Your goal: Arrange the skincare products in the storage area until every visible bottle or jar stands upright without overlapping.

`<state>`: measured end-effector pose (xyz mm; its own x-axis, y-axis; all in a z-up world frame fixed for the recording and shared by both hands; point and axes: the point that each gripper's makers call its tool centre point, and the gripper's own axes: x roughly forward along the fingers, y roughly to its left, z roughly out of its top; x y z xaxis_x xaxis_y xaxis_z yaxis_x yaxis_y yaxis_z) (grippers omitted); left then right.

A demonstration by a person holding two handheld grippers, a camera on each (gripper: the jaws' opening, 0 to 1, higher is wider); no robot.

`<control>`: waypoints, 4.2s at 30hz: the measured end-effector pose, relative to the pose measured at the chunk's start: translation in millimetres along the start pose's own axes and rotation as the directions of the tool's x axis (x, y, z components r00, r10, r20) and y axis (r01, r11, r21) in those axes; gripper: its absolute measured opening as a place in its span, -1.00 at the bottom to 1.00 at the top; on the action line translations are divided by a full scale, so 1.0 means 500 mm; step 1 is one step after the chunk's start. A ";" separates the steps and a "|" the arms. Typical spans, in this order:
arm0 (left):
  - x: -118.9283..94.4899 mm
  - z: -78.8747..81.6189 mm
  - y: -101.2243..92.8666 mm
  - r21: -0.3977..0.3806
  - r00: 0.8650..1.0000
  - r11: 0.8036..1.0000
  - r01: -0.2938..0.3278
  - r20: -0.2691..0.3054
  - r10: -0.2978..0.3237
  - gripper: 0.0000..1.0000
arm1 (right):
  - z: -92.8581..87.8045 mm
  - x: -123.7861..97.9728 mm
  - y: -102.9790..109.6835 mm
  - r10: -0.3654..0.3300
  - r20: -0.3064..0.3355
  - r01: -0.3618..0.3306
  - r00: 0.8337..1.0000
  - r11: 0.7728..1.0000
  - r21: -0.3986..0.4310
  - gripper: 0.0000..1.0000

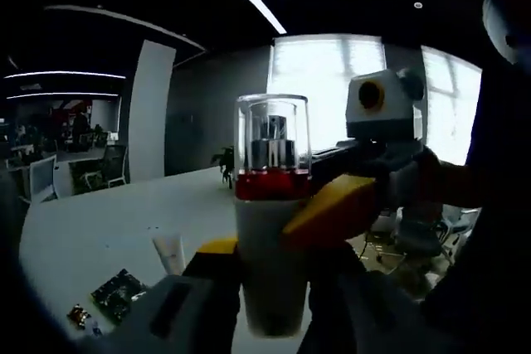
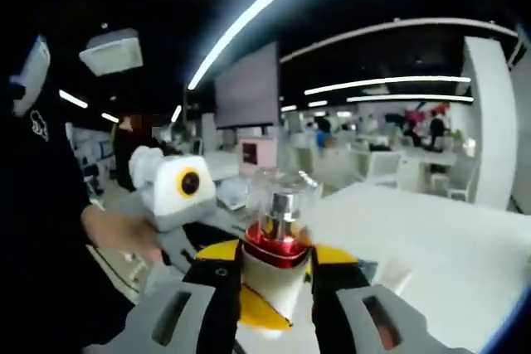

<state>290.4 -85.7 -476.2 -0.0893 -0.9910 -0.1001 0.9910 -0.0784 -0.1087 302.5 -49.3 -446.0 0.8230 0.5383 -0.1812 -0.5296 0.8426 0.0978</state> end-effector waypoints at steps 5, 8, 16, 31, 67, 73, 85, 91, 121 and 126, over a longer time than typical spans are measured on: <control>-0.010 0.024 -0.054 0.036 0.989 0.988 0.147 -0.016 -0.147 -0.35 | 0.030 -0.026 0.046 0.238 -0.005 -0.238 0.971 0.969 -0.071 -0.48; -0.015 0.041 -0.085 0.032 0.973 0.972 0.232 -0.008 -0.232 -0.35 | 0.042 -0.038 0.071 0.341 -0.002 -0.341 0.940 0.938 -0.068 -0.48; -0.030 0.064 -0.113 -0.053 0.945 0.945 0.324 0.070 -0.320 -0.35 | 0.067 -0.061 0.106 0.468 0.010 -0.466 0.883 0.881 -0.078 -0.51; -0.019 0.061 -0.116 -0.038 0.950 0.952 0.305 0.080 -0.301 -0.36 | 0.047 -0.069 0.086 0.442 -0.018 -0.442 0.897 0.892 -0.093 -0.58; -0.022 -0.255 0.077 -0.100 0.940 0.964 -0.245 -0.268 0.211 0.88 | -0.285 -0.035 -0.204 0.203 -0.162 -0.221 0.966 0.970 -0.099 -0.60; -0.044 -0.280 0.120 -0.104 0.909 0.936 -0.335 -0.296 0.292 0.96 | -0.321 -0.021 -0.279 0.169 -0.171 -0.188 0.971 0.977 -0.099 -0.60; -0.068 -0.320 0.185 -0.173 0.868 0.874 -0.455 -0.303 0.392 0.98 | -0.379 0.024 -0.394 0.159 -0.174 -0.178 0.972 0.978 -0.104 -0.60; -0.070 -0.326 0.204 -0.211 0.859 0.849 -0.484 -0.299 0.415 0.98 | -0.405 0.051 -0.428 0.164 -0.186 -0.185 0.969 0.977 -0.102 -0.60; -0.055 -0.343 0.254 -0.236 0.838 0.819 -0.522 -0.320 0.442 0.97 | -0.401 0.136 -0.586 0.212 -0.131 -0.231 0.968 0.961 -0.153 -0.59; -0.055 -0.345 0.256 -0.237 0.836 0.818 -0.524 -0.324 0.442 0.97 | -0.398 0.138 -0.575 0.233 -0.114 -0.249 0.966 0.957 -0.147 -0.58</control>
<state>402.6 -49.5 -657.8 0.3310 -0.8282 -0.4522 0.8339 0.4810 -0.2705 470.9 -257.5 -681.6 0.6478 0.7145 -0.2642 -0.7418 0.6706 -0.0051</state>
